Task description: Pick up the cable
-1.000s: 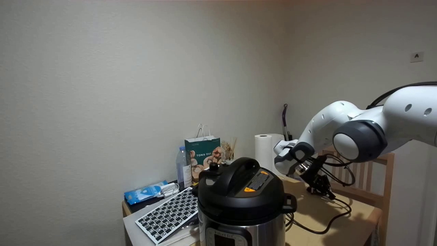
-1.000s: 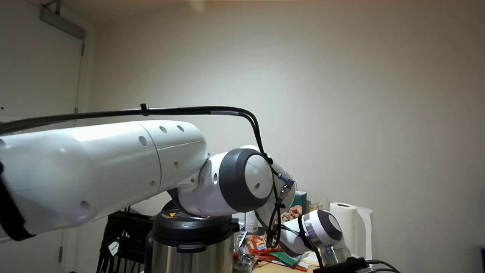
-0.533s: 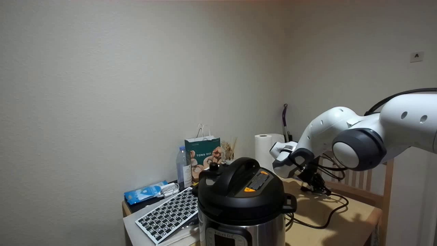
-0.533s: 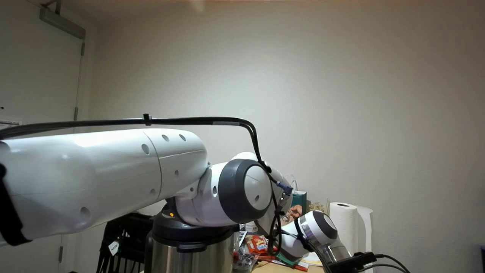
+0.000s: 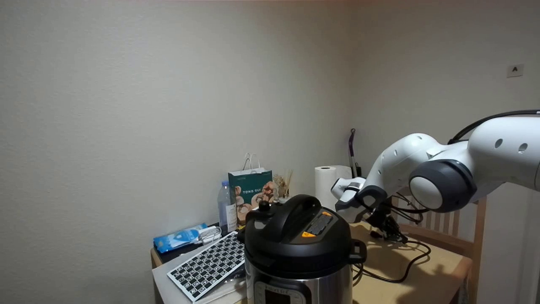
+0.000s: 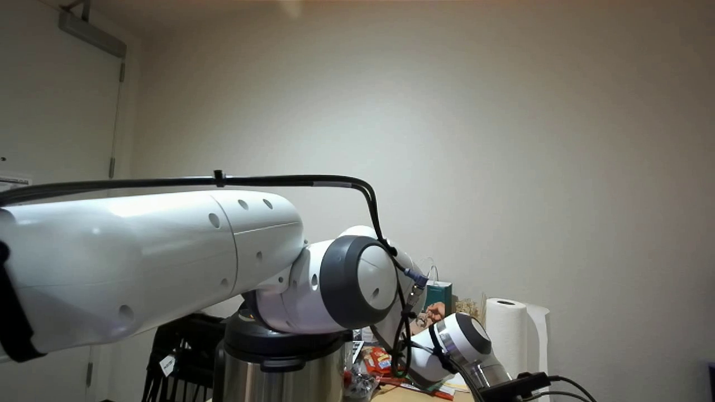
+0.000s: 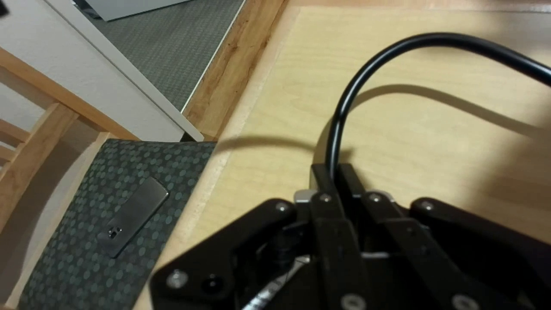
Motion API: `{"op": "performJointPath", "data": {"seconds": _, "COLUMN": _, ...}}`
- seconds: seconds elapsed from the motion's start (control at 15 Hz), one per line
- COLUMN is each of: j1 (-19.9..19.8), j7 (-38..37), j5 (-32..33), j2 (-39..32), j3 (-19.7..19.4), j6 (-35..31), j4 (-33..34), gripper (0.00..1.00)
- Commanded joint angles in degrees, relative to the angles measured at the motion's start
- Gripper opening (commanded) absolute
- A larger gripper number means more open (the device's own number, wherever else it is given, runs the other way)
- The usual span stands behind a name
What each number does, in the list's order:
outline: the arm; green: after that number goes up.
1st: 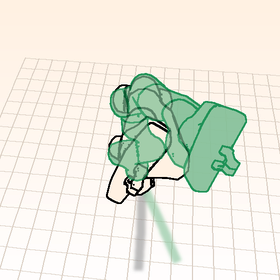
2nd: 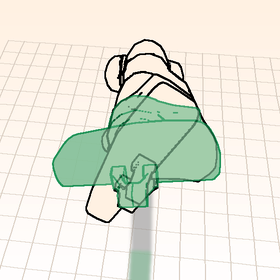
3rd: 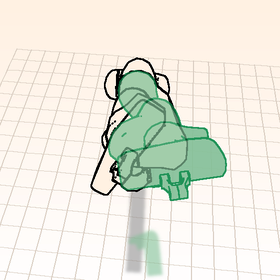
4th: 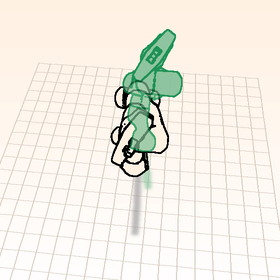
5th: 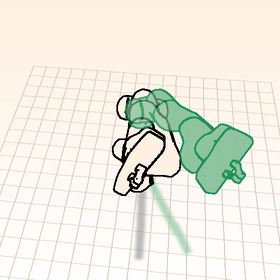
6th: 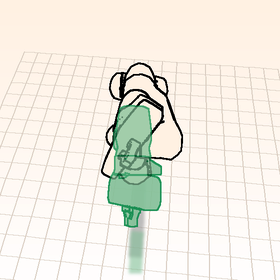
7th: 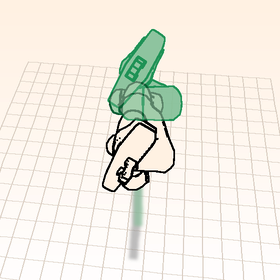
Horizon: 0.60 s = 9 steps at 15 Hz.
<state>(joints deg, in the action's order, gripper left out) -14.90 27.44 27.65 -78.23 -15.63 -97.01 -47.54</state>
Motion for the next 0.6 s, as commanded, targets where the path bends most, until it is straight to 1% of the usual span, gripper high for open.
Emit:
{"op": "performJointPath", "data": {"seconds": 0.0, "j1": 3.3, "j7": 4.6, "j5": 3.6, "j2": 0.8, "j3": 0.2, "j6": -3.8, "j4": -6.7, "gripper": 0.04}}
{"op": "performJointPath", "data": {"seconds": 0.07, "j1": 4.5, "j7": 4.7, "j5": 4.6, "j2": 0.9, "j3": 0.2, "j6": -5.3, "j4": -9.1, "gripper": 0.04}}
{"op": "performJointPath", "data": {"seconds": 0.33, "j1": 9.2, "j7": 3.5, "j5": 12.8, "j2": 4.2, "j3": -0.5, "j6": -12.0, "j4": -19.7, "gripper": 0.04}}
{"op": "performJointPath", "data": {"seconds": 0.47, "j1": 10.2, "j7": 2.6, "j5": 14.7, "j2": 7.0, "j3": -0.3, "j6": -14.1, "j4": -24.3, "gripper": 0.04}}
{"op": "performJointPath", "data": {"seconds": 0.53, "j1": 10.3, "j7": 2.4, "j5": 14.8, "j2": 8.2, "j3": -0.1, "j6": -14.5, "j4": -25.4, "gripper": 0.04}}
